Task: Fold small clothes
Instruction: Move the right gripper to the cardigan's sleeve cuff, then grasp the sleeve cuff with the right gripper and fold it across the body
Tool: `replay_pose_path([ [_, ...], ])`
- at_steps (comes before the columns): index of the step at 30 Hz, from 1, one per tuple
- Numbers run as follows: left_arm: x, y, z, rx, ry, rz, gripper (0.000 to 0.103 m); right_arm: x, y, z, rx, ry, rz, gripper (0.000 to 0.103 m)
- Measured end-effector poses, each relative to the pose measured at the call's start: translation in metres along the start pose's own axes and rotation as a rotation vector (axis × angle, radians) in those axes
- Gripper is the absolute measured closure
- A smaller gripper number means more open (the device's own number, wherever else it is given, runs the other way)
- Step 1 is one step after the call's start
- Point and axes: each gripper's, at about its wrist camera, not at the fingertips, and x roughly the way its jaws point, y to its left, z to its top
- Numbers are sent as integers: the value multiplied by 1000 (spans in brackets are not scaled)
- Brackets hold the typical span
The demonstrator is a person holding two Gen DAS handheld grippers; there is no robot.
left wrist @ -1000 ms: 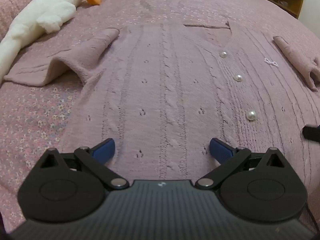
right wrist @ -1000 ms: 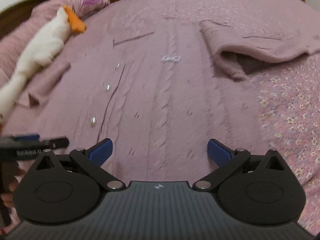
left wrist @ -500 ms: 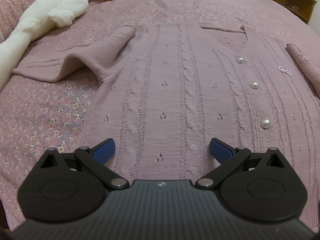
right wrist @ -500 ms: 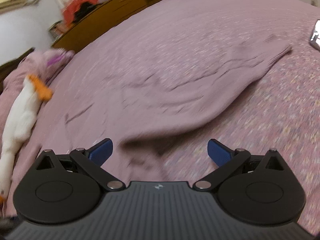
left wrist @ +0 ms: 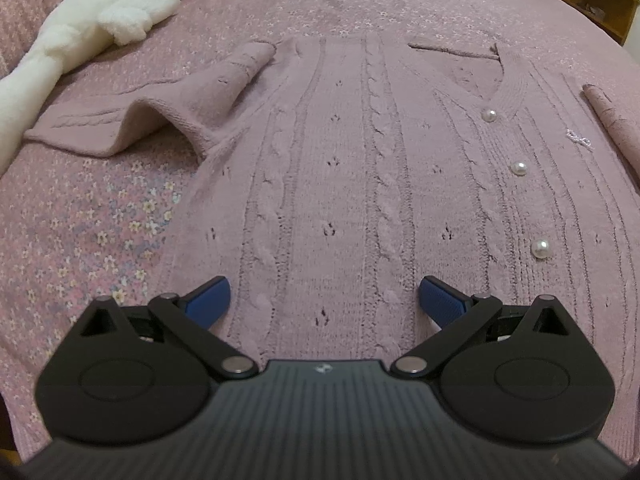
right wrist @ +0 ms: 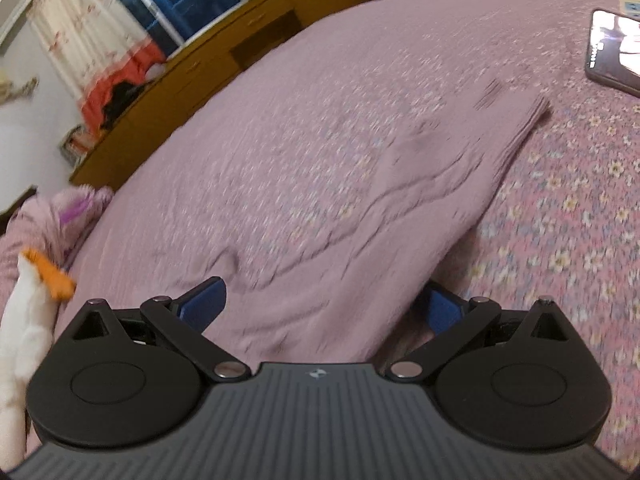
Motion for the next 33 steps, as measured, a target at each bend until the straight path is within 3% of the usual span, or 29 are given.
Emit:
replay_pose_path([
  [5, 2, -3, -1, 9, -5, 9, 0, 16, -7, 11, 55, -38, 37, 1],
  [7, 2, -3, -2, 15, -7, 9, 0, 18, -9, 14, 76, -58, 46, 8],
  [11, 2, 0, -1, 13, -7, 3, 0, 22, -17, 18, 149, -113, -3, 32],
  [13, 2, 1, 0, 12, -7, 3, 0, 23, -16, 18, 165, -124, -14, 55],
  [14, 1, 1, 1, 10, -7, 3, 0, 24, -16, 19, 164, -122, -16, 75],
  [15, 1, 1, 2, 8, -9, 3, 0, 24, -16, 20, 160, -117, -19, 84],
  [17, 1, 2, 3, 4, -12, 4, 0, 19, -13, 22, 151, -119, -19, 90],
  [21, 0, 5, 5, -2, -13, 11, 0, -7, -2, 27, 97, -143, 25, 92],
  [33, -15, 19, 12, -24, -61, 13, 0, -98, 82, 35, -53, -300, 97, 93],
])
